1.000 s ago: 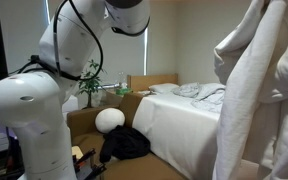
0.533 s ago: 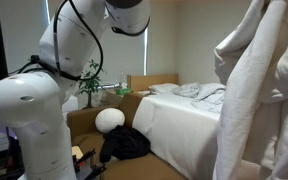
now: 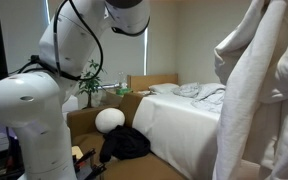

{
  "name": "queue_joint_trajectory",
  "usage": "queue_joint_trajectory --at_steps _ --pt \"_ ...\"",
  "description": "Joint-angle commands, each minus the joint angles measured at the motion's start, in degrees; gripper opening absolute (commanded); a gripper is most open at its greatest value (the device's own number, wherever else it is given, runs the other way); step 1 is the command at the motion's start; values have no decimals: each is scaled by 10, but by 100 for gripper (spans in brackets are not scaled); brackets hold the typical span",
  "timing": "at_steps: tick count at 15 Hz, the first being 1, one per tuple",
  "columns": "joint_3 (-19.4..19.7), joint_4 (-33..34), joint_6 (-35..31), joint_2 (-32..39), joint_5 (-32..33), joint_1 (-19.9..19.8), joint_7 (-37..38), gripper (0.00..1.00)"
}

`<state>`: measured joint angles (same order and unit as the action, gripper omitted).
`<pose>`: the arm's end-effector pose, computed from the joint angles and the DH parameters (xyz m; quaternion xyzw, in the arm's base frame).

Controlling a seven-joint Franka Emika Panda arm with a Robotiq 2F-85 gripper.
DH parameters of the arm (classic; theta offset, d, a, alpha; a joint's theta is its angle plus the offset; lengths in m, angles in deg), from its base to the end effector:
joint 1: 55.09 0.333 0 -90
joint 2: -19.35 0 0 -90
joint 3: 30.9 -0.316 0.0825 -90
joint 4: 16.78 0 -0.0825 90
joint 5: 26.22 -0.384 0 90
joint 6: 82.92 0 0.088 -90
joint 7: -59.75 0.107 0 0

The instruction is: Put the white jersey in the laundry basket

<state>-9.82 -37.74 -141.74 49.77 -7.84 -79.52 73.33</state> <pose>0.4413 -0.3520 0.7957 0.8126 -0.5330 0.0288 0.2339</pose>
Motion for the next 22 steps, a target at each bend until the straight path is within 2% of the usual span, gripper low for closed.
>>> queue_joint_trajectory --at_steps 1,3,5,14,22 --pt "-5 -13 -4 -8 6 2 3 14" --pt "-5 -13 -4 -8 6 2 3 10" --pt "-8 -9 -7 3 3 4 14 11" --pt "-34 1 -62 36 -28 5 115 10" --pt "-30 2 -112 55 -40 -4 210 11"
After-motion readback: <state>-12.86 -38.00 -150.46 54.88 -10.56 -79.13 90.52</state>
